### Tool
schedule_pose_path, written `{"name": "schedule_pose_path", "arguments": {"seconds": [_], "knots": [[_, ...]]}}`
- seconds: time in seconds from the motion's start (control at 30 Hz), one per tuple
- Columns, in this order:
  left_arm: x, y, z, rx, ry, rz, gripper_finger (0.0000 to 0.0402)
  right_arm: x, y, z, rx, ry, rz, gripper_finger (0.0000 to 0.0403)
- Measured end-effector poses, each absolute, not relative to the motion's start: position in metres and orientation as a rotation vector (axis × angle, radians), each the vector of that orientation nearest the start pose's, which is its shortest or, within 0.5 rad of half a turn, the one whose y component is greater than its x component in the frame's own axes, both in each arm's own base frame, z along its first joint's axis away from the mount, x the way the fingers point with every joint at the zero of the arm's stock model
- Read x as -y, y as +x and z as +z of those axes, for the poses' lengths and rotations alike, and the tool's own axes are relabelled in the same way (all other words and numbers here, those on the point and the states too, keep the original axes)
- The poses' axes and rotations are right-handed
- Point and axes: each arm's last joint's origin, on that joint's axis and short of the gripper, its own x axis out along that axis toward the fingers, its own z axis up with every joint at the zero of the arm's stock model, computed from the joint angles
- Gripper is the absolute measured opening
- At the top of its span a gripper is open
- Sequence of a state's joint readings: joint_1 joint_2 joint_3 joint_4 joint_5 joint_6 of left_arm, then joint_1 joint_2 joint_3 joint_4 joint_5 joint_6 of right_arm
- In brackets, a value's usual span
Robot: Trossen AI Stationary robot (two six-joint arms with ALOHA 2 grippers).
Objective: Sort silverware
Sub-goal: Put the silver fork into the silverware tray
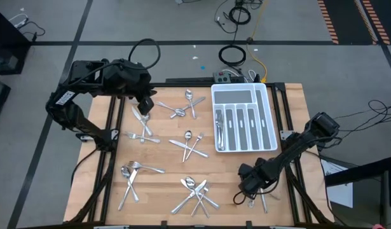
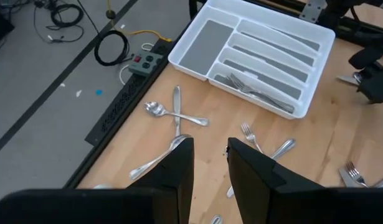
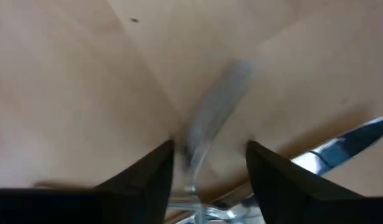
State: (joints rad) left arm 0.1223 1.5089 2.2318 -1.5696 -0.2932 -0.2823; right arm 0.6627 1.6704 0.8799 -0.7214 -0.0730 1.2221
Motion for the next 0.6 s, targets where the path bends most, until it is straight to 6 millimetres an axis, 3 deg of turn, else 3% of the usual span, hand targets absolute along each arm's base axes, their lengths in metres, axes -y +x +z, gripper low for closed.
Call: {"name": "schedule_pose_path", "arguments": {"seconds": [0.17,0.43,0.6], "knots": [[-0.034,0.208,0.503,-0.788,-0.187,0.506,0.0102,-0.17,0.213,0.137,-1.538,0.555,-0.308,0.0025],[-0.034,0.208,0.502,-0.793,-0.172,0.5,0.0102,-0.165,0.211,0.164,-1.358,0.81,-0.475,0.0002],[-0.034,0.208,0.502,-0.803,-0.134,0.483,0.0102,-0.153,0.213,0.194,-1.286,0.912,-0.72,0.0001]]}}
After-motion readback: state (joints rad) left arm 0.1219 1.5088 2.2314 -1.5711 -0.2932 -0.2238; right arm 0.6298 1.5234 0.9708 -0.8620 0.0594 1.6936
